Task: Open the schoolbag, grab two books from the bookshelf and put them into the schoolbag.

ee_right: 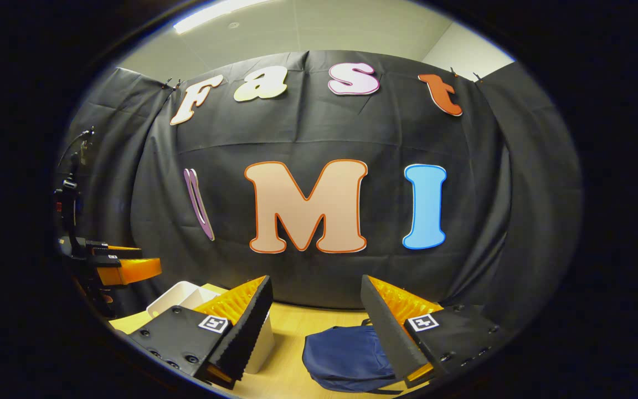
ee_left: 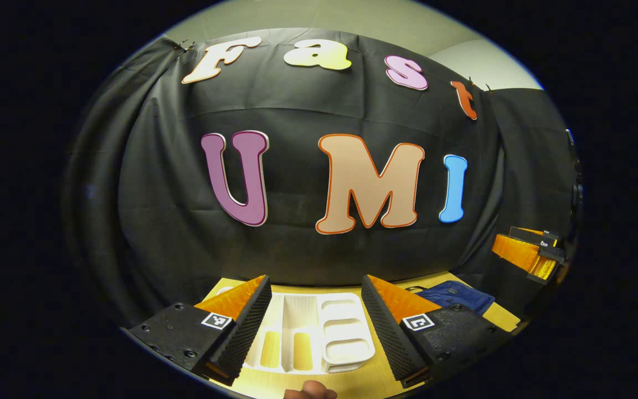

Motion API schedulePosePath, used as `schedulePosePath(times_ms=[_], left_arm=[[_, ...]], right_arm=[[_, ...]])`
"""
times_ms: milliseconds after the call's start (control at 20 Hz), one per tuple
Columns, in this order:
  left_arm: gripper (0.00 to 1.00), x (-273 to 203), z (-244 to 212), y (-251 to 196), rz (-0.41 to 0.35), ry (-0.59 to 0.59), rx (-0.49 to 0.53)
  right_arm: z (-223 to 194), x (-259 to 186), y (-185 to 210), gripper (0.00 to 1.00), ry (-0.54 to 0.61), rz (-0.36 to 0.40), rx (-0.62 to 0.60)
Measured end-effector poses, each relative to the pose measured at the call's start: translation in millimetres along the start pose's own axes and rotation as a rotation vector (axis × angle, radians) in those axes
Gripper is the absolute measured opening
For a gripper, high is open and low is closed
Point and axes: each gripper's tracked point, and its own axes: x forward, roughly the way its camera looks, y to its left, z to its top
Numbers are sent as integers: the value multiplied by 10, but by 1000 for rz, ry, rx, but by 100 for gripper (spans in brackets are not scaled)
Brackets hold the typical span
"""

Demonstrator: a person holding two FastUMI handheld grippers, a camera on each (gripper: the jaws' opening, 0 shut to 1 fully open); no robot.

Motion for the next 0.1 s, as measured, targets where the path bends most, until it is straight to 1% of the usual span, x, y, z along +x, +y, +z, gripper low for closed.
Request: schedulePosePath(times_ms=[100], left_arm=[[93,-14,13,-26,-7,0,10]], right_arm=[[16,5,-2,100,-9,-3,17]])
